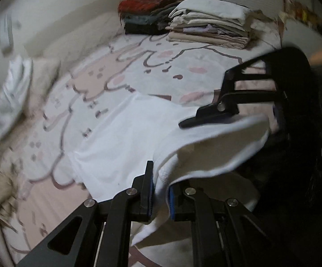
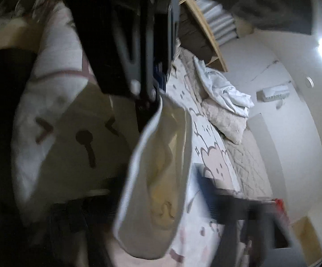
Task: Fold clothes
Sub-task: 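Carry the lifted shirt with both tools toward the stack of folded clothes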
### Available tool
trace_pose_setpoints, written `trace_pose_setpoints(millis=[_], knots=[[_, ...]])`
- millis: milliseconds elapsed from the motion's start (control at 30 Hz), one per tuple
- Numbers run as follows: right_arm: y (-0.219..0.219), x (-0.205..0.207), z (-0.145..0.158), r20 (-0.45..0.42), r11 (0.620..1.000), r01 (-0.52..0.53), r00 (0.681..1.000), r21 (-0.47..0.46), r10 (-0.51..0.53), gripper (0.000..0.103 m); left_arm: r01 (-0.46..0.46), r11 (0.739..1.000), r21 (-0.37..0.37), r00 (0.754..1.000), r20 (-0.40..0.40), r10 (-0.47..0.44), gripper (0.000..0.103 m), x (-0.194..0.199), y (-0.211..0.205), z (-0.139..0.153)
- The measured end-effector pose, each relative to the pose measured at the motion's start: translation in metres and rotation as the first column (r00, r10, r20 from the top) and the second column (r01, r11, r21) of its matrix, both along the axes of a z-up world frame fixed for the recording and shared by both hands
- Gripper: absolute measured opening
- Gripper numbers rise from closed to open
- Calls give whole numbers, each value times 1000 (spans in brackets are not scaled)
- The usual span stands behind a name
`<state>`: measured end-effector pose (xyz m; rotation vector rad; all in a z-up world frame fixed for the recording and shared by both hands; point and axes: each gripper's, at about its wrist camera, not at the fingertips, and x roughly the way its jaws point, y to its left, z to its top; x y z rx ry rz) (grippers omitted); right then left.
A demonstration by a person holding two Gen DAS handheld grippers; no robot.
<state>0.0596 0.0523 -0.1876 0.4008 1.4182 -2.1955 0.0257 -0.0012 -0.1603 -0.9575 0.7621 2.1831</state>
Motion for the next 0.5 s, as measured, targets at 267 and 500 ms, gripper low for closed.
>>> trace_pose_setpoints(millis=[267, 500], knots=[[16, -6, 19, 103, 999, -33, 994, 6, 32, 8, 12, 997, -77, 966, -255, -31, 15, 36, 5, -21], [20, 5, 26, 129, 999, -51, 990, -7, 51, 8, -79, 995, -61, 952, -301, 57, 49, 32, -10, -20]])
